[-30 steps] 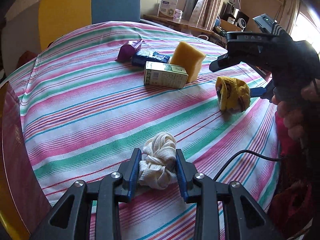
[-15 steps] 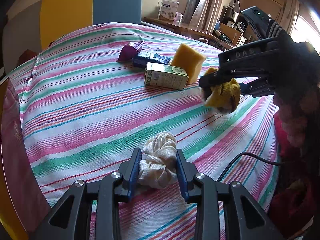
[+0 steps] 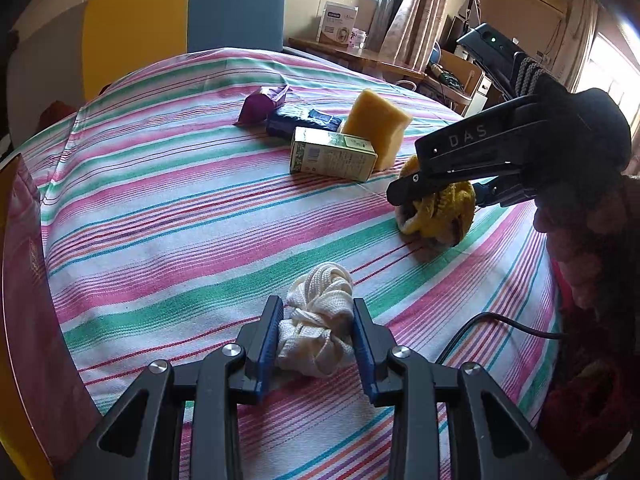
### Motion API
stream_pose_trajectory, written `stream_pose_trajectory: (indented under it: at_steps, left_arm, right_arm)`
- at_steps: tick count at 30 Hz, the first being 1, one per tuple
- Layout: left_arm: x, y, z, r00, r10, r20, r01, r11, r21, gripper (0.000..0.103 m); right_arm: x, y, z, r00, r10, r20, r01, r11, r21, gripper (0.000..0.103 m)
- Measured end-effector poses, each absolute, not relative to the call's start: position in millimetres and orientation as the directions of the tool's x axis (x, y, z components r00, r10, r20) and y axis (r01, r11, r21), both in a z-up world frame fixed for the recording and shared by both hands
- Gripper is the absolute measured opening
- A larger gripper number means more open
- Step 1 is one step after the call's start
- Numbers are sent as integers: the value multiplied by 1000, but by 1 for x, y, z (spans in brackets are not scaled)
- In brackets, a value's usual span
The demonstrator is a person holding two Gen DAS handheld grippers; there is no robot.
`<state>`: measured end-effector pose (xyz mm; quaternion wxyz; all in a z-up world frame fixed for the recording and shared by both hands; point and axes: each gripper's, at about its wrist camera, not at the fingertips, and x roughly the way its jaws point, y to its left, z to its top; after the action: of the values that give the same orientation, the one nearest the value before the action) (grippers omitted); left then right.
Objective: Organize objects
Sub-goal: 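Hold the white cloth with the left tool while the right tool grasps the yellow knit glove, then carry the white cloth into the tin and release it with the left tool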
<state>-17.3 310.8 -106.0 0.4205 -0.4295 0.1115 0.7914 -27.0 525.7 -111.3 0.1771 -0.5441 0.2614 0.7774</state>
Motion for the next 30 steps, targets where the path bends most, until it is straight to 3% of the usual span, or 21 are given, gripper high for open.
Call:
stream_pose_trajectory:
  at_steps: [5,7,12,17,19,30]
  left_arm:
    - [-17,311,-106,-280,567,-774,-762,-622,-180,34]
    - [-17,312,-106,-284,564,-775,-763,-622,-173,34]
    - [-17,314,-106,-286,557,-780,-770,-618,-159,33]
    - [-16,311,-100,-304,537,-787,-748,-646,-153,32]
    - [-13,306,-93,-313,543,-779,-741,-653,-157,32]
    - [4,281,-40,-402,589,-702,-739,-661,-131,32]
  right_arm:
    - [-29,525,-113,-336,-6,-942,-551,-809,202,62]
    - [-31,524,-112,-327,13,-945,-549,-817,178,54]
    - [-34,519,-113,-310,51,-949,-529,-839,128,52]
    - [-42,513,-117,-286,55,-957,-495,-863,98,65]
    - [-45,509,-119,-284,52,-957,-474,-876,93,77]
    - [-54,506,-118,-269,91,-959,-439,-898,37,77]
